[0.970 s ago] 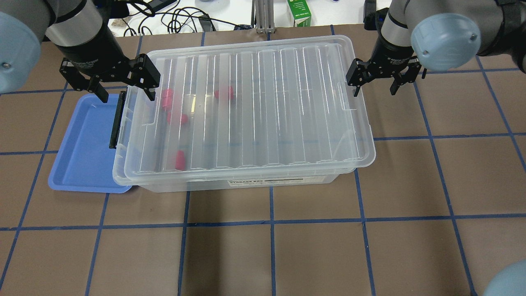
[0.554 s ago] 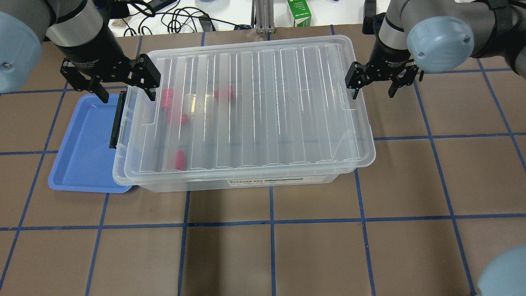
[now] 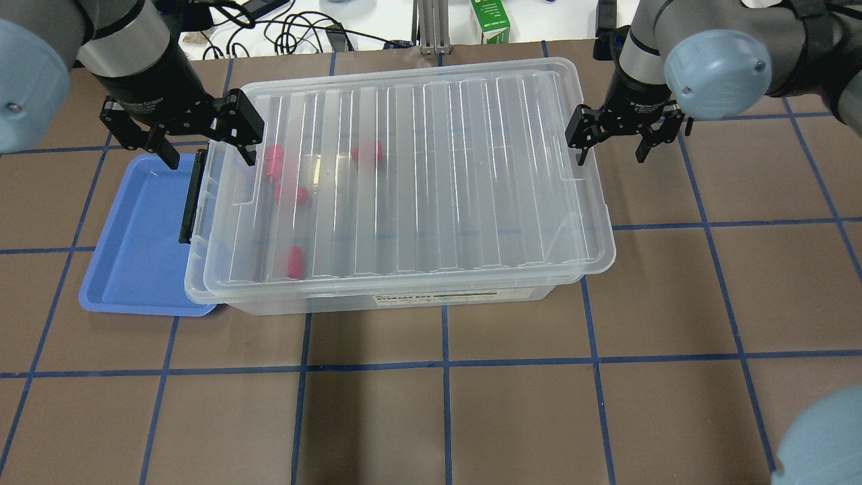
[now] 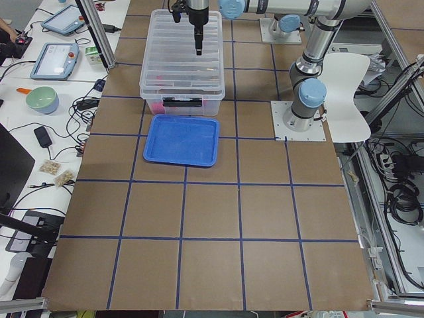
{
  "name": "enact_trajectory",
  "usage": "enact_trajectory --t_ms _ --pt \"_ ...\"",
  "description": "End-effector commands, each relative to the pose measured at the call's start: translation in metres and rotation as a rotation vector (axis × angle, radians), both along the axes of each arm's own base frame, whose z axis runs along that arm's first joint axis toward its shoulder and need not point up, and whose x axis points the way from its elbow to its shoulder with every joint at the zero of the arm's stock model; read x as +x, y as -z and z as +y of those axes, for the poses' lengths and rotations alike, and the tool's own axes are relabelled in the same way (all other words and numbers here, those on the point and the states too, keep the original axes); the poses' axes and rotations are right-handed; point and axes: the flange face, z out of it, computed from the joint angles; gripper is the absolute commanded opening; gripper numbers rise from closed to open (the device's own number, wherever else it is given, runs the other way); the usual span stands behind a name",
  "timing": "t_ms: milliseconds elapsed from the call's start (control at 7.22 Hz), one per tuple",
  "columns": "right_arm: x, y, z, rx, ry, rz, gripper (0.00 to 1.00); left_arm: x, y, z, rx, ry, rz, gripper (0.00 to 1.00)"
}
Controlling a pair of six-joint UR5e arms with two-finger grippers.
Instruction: Place red block in blue tray from box
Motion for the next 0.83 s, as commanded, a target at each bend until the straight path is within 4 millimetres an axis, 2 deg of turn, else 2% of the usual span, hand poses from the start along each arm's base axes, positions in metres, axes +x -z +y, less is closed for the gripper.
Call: enact_trajectory --t_ms 0,693 --pt "-0.008 -0.001 -0.001 0.003 0.001 0.041 1.0 0.0 0.004 -0.002 0.007 -0.001 0.001 1.0" --pt "-0.047 -0.006 -0.003 0.002 0.063 0.049 1.0 -0.001 -0.001 0.0 -0.007 0.0 0.001 1.0"
